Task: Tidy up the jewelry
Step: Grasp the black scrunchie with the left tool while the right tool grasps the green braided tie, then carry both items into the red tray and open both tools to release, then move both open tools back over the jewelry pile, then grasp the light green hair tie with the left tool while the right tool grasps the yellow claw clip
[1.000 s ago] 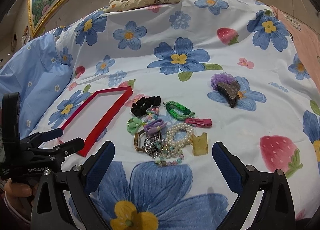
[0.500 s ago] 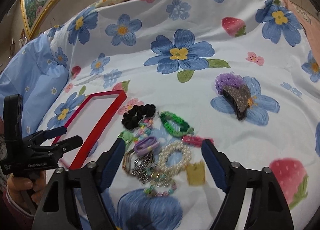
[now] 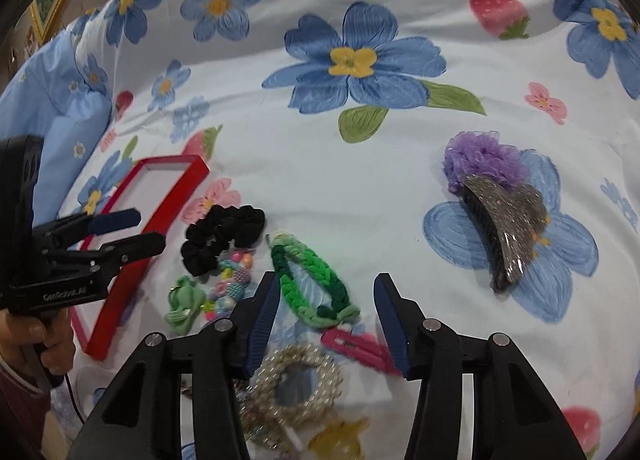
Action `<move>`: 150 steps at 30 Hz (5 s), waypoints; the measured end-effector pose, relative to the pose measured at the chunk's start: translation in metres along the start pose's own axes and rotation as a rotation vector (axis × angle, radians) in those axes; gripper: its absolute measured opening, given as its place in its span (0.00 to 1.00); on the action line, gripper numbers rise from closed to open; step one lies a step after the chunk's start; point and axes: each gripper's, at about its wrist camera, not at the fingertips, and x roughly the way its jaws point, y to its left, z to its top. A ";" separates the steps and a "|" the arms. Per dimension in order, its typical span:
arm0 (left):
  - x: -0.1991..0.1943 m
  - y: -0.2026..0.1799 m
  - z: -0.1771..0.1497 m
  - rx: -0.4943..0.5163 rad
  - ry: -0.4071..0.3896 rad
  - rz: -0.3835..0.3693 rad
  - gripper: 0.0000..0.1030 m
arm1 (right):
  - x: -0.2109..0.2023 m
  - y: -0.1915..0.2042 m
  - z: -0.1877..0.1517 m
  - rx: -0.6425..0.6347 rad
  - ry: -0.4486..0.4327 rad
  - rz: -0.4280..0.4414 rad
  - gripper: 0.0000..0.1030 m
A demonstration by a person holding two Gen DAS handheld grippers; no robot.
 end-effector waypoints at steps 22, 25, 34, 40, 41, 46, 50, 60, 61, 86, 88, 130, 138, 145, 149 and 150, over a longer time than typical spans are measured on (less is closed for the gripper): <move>-0.016 0.016 -0.008 -0.060 -0.024 -0.126 0.10 | 0.010 0.018 0.010 -0.046 -0.004 -0.013 0.08; -0.037 0.028 -0.013 -0.100 -0.063 -0.139 0.10 | 0.004 0.029 0.012 -0.040 -0.025 0.013 0.08; -0.075 0.080 -0.031 -0.215 -0.129 -0.121 0.10 | 0.005 0.083 0.016 -0.082 -0.044 0.090 0.08; -0.083 0.109 -0.041 -0.248 -0.146 -0.061 0.10 | 0.013 0.115 0.021 -0.107 -0.041 0.136 0.08; -0.084 0.113 -0.043 -0.258 -0.146 -0.061 0.10 | 0.014 0.119 0.021 -0.110 -0.041 0.139 0.08; -0.085 0.136 -0.049 -0.295 -0.154 -0.040 0.10 | 0.020 0.142 0.028 -0.132 -0.037 0.166 0.08; -0.085 0.154 -0.053 -0.321 -0.158 -0.016 0.10 | 0.028 0.159 0.036 -0.143 -0.036 0.193 0.08; -0.064 0.199 -0.049 -0.384 -0.152 0.004 0.10 | 0.081 0.214 0.058 -0.210 0.000 0.200 0.08; -0.059 0.203 -0.048 -0.392 -0.147 -0.001 0.10 | 0.086 0.217 0.060 -0.214 0.003 0.191 0.08; -0.024 0.215 -0.056 -0.400 -0.043 0.079 0.40 | 0.131 0.227 0.061 -0.257 0.084 0.136 0.35; -0.030 0.215 -0.057 -0.406 -0.048 0.086 0.43 | 0.126 0.227 0.062 -0.252 0.070 0.138 0.39; -0.101 0.034 -0.093 -0.216 -0.119 -0.107 0.66 | -0.078 0.050 -0.053 0.129 -0.195 0.041 0.62; -0.084 0.009 -0.096 -0.168 -0.080 -0.119 0.66 | -0.091 0.026 -0.080 0.148 -0.193 -0.035 0.62; -0.065 -0.006 -0.094 -0.128 -0.055 -0.111 0.66 | -0.079 0.006 -0.106 0.172 -0.151 -0.085 0.62; -0.056 -0.014 -0.089 -0.094 -0.051 -0.100 0.66 | -0.066 0.002 -0.112 0.180 -0.129 -0.074 0.62; -0.053 -0.015 -0.087 -0.087 -0.051 -0.099 0.65 | -0.064 0.003 -0.111 0.176 -0.127 -0.070 0.62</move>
